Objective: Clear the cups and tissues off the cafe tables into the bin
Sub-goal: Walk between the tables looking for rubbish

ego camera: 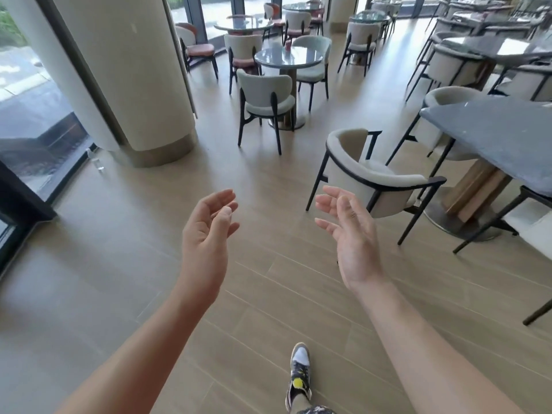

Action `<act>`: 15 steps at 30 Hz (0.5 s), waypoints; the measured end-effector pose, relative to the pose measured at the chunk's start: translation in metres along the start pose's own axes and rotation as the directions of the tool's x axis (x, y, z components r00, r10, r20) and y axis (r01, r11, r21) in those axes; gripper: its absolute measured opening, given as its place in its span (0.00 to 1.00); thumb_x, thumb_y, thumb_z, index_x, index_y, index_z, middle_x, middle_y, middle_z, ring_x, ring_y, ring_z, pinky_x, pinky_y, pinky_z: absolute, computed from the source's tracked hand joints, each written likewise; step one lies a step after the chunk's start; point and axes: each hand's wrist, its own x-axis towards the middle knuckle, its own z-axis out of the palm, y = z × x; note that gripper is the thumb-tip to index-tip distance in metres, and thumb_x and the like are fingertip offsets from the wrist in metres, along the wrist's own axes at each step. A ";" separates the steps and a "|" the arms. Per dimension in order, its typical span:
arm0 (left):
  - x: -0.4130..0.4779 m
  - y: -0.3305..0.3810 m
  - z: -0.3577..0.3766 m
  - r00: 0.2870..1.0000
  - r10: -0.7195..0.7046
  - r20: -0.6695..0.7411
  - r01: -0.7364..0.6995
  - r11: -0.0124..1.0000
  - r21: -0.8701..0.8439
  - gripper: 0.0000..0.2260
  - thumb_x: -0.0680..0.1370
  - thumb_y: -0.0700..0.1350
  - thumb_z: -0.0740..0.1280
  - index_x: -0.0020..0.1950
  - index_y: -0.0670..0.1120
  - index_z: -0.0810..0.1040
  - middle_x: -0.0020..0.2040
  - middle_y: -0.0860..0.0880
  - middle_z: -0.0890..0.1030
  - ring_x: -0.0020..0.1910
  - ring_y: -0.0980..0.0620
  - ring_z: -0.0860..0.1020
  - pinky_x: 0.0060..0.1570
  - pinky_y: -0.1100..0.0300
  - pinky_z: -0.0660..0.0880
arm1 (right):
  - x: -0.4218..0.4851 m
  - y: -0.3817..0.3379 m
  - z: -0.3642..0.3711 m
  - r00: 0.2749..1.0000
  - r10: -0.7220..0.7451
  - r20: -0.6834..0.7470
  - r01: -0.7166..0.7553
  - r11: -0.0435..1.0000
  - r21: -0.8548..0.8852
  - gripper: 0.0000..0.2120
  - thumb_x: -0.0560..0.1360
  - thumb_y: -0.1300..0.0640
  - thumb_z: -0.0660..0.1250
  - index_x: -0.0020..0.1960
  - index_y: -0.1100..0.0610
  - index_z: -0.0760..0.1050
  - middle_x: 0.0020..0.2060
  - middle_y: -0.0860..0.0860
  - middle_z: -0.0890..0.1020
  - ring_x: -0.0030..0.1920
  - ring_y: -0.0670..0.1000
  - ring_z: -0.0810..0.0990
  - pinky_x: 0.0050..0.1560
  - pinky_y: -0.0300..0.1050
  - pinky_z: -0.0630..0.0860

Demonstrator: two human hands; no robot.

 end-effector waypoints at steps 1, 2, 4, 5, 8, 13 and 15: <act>0.024 -0.005 0.012 1.000 0.002 -0.001 -0.002 1.000 0.004 0.13 0.79 0.48 0.61 0.62 0.51 0.79 0.62 0.53 0.82 0.64 0.54 0.80 0.61 0.50 0.79 | 0.028 0.006 -0.002 1.000 -0.002 0.004 0.002 1.000 0.001 0.23 0.76 0.36 0.63 0.61 0.50 0.80 0.56 0.51 0.84 0.61 0.48 0.82 0.61 0.51 0.78; 0.049 -0.009 0.024 1.000 0.002 -0.005 -0.002 1.000 0.006 0.13 0.79 0.48 0.61 0.62 0.51 0.79 0.62 0.53 0.82 0.64 0.54 0.80 0.62 0.49 0.79 | 0.056 0.009 -0.004 1.000 0.000 0.009 0.000 1.000 0.002 0.23 0.76 0.36 0.63 0.61 0.50 0.80 0.56 0.50 0.84 0.61 0.48 0.82 0.60 0.51 0.78; 0.095 -0.014 0.049 1.000 0.007 -0.013 -0.006 1.000 0.005 0.14 0.79 0.48 0.61 0.63 0.51 0.79 0.62 0.53 0.82 0.64 0.54 0.80 0.62 0.48 0.79 | 0.111 0.013 -0.008 1.000 -0.009 0.016 0.009 1.000 0.002 0.23 0.76 0.36 0.64 0.61 0.50 0.80 0.56 0.51 0.84 0.61 0.49 0.81 0.61 0.53 0.78; 0.117 -0.017 0.061 1.000 0.010 -0.014 -0.010 1.000 0.005 0.14 0.79 0.48 0.61 0.63 0.51 0.79 0.62 0.52 0.82 0.64 0.54 0.80 0.62 0.48 0.79 | 0.139 0.014 -0.010 1.000 -0.016 0.018 0.016 1.000 0.000 0.23 0.76 0.36 0.64 0.61 0.50 0.80 0.56 0.51 0.84 0.61 0.49 0.81 0.61 0.54 0.78; 0.176 -0.022 0.093 1.000 0.018 -0.014 -0.018 1.000 -0.001 0.14 0.79 0.48 0.61 0.62 0.50 0.79 0.62 0.52 0.83 0.64 0.53 0.80 0.62 0.48 0.79 | 0.210 0.016 -0.012 0.999 -0.031 0.025 0.031 0.999 0.006 0.26 0.75 0.32 0.67 0.61 0.51 0.80 0.55 0.50 0.84 0.61 0.50 0.81 0.61 0.53 0.79; 0.266 -0.038 0.124 1.000 0.024 -0.007 -0.024 1.000 -0.007 0.15 0.79 0.48 0.61 0.63 0.49 0.79 0.63 0.51 0.83 0.64 0.53 0.81 0.62 0.49 0.79 | 0.300 0.031 -0.013 0.998 -0.037 0.041 0.037 0.999 -0.001 0.31 0.71 0.26 0.68 0.61 0.49 0.81 0.55 0.51 0.84 0.62 0.52 0.81 0.60 0.53 0.79; 0.304 -0.048 0.133 1.000 0.022 0.013 -0.022 1.000 -0.006 0.14 0.79 0.47 0.61 0.62 0.50 0.80 0.62 0.51 0.83 0.64 0.53 0.81 0.62 0.48 0.78 | 0.334 0.041 -0.013 0.999 -0.030 0.028 0.030 1.000 0.001 0.31 0.72 0.27 0.69 0.61 0.50 0.81 0.55 0.52 0.84 0.62 0.53 0.81 0.59 0.51 0.79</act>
